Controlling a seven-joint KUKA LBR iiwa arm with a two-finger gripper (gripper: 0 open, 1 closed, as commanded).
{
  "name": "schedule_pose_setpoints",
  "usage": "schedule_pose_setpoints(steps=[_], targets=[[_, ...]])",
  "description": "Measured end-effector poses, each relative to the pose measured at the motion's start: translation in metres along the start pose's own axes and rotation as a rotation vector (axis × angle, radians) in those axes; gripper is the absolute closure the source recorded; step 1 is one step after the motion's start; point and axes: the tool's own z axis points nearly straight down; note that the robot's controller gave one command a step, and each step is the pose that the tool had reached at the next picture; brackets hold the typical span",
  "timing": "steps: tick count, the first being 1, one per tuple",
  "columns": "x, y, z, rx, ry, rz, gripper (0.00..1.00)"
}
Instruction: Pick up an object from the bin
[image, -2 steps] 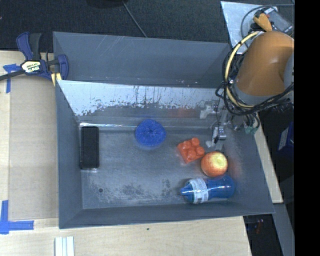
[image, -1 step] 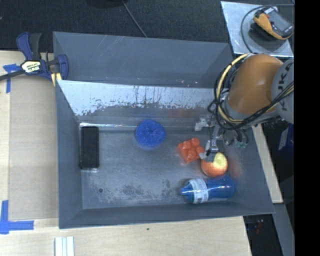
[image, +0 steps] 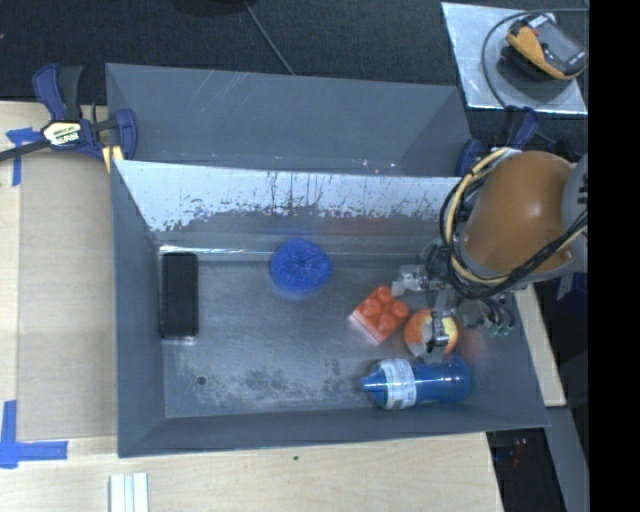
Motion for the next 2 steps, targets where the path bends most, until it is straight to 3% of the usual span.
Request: schedule_pose_setpoints(steps=[1,2], targets=[[0.0038,0.0058,0.0170,0.001,-0.003,0.000,0.00],[0.0098,0.0058,0.0257,0.001,-0.017,0.269,0.00]])
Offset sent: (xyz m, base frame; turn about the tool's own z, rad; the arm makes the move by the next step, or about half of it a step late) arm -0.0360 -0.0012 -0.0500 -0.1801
